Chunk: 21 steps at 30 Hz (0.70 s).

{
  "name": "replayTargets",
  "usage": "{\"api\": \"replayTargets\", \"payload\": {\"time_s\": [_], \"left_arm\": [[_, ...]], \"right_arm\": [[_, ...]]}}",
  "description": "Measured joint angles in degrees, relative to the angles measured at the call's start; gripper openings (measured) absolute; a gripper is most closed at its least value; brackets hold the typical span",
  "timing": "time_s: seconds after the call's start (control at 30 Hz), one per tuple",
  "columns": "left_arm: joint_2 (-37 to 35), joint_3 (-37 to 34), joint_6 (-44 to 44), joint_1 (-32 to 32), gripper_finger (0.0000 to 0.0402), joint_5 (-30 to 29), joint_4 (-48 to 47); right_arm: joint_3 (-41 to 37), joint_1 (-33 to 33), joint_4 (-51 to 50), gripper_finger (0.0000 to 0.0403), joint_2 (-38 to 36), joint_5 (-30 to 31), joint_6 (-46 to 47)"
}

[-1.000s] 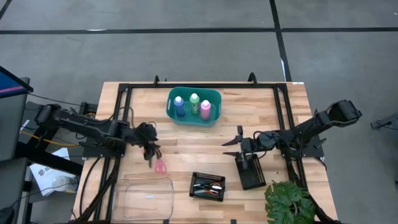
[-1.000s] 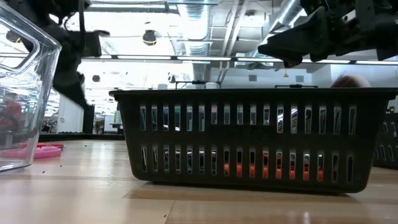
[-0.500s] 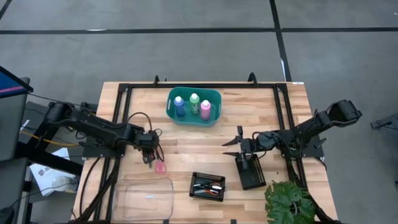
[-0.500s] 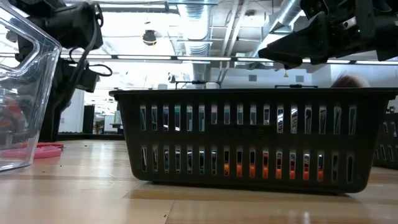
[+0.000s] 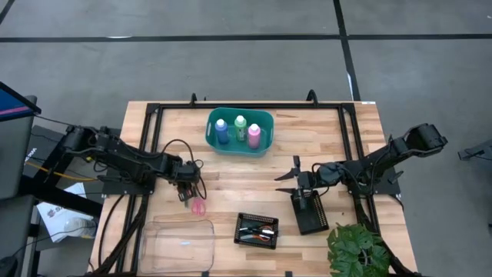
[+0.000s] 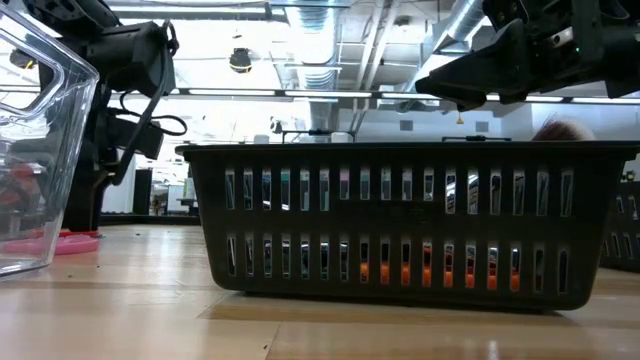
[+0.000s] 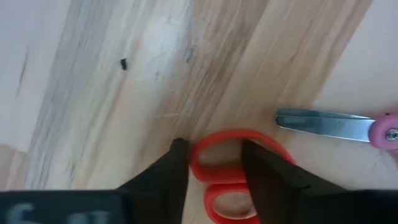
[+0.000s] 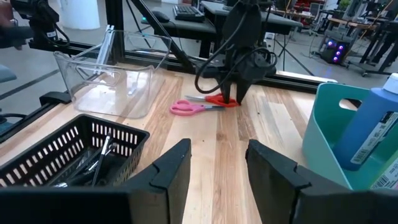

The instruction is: Pick & Place Paint Supplies

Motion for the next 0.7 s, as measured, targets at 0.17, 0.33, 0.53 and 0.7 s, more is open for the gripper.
{"api": "replayTargets", "payload": {"time_s": [0.17,0.33,0.53,0.7], "left_arm": [[0.0,-0.1,0.4,0.0,0.0057,1.5,1.2],[-0.2,-0.1,0.7,-0.1,0.0010,1.7,2.2],[-2.1,-0.4,-1.1,-1.1,0.0001,-4.6,3.5],[-6.2,-0.5,-1.9,-1.5,0.0002,-7.4,3.1]], "right_arm": [[0.0,0.0,-0.3,0.0143,0.0,0.0,0.0],[0.0,0.0,-0.5,0.0143,0.0,0.0,0.0],[0.0,0.0,-0.5,0.0143,0.0,0.0,0.0],[0.0,0.0,-0.5,0.0143,0.0,0.0,0.0]]}}
